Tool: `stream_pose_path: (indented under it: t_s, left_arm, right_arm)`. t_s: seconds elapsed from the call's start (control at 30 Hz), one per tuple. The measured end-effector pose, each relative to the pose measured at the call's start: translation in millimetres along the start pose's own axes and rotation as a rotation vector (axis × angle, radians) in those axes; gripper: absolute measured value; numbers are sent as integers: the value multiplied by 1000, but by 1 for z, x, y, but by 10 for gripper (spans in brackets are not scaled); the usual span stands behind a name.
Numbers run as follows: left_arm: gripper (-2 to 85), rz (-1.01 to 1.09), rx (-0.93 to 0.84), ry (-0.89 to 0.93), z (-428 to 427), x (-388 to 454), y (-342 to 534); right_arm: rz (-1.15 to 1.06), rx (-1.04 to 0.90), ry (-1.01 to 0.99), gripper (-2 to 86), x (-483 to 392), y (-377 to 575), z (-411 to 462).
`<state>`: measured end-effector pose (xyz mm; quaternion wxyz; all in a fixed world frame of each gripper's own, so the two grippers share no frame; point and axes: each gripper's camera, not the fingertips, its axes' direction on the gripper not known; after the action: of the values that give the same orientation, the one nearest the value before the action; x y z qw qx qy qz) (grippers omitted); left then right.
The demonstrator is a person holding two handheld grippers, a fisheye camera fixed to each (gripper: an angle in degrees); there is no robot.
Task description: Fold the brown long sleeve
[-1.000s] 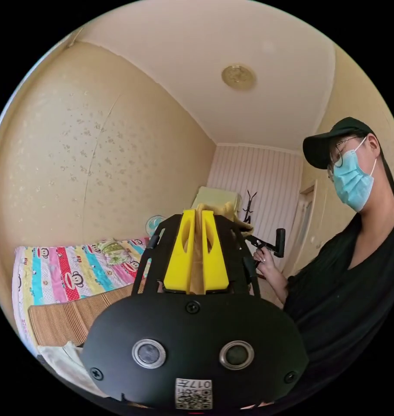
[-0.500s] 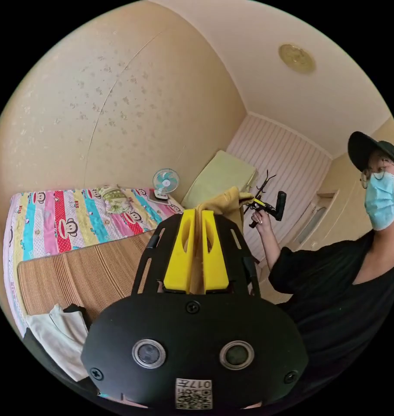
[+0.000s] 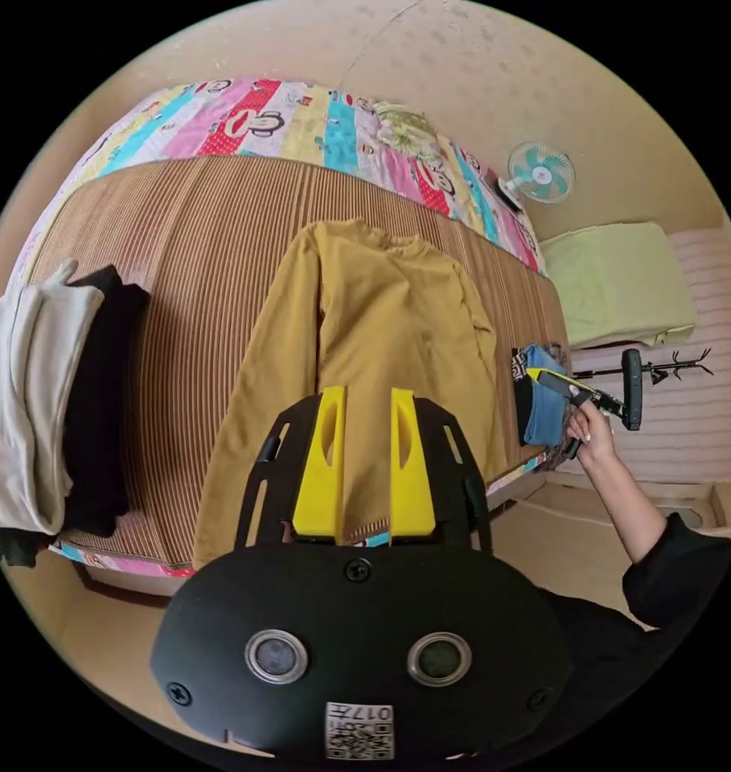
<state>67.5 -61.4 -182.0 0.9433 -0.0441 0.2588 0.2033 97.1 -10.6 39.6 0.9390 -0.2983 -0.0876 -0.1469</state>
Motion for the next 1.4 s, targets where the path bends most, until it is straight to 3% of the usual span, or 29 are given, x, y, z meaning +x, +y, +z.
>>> stream_pose_path:
  t_s: [0.17, 0.23, 0.4, 0.5, 0.57, 0.67, 0.73, 0.9, 1.03, 1.23, 1.4]
  left_arm:
    - [54, 1, -324, -86, 120, -31, 34]
    - [31, 15, -470, -191, 145, -43, 50]
    - [41, -140, -267, -129, 73, -92, 71]
    - [90, -556, -162, -38, 23, -173, 108]
    - [134, -951, -104, 249, 18, -244, 154]
    - [135, -1307, 72, 526, 30, -298, 204]
    - [119, -1415, 70, 582, 43, -319, 217]
    - [52, -1245, 3, 606, 48, -361, 205]
    - [38, -980, -65, 377, -18, -376, 179]
    - [43, -756, 272, 167, -159, -348, 155]
    - [45, -513, 597, 25, -238, -263, 99]
  right_arm:
    - [-105, -361, 165, 54, -5, 51, 102]
    - [-117, -303, 183, 43, -4, 70, 100]
    - [136, -331, 56, 25, 27, 72, 65]
    - [257, -294, 3, 18, 44, 79, 38]
    - [334, -313, 30, 12, 51, 88, 24]
    - [376, -341, 56, 8, 51, 104, 9]
    - [400, -362, 81, 6, 48, 114, -1]
    - [455, -322, 98, 5, 42, 128, -39]
    - [495, -259, 80, 5, 46, 137, -72]
    - [692, -126, 6, 6, 77, 155, -106]
    - [808, 44, -203, 8, 117, 170, -137]
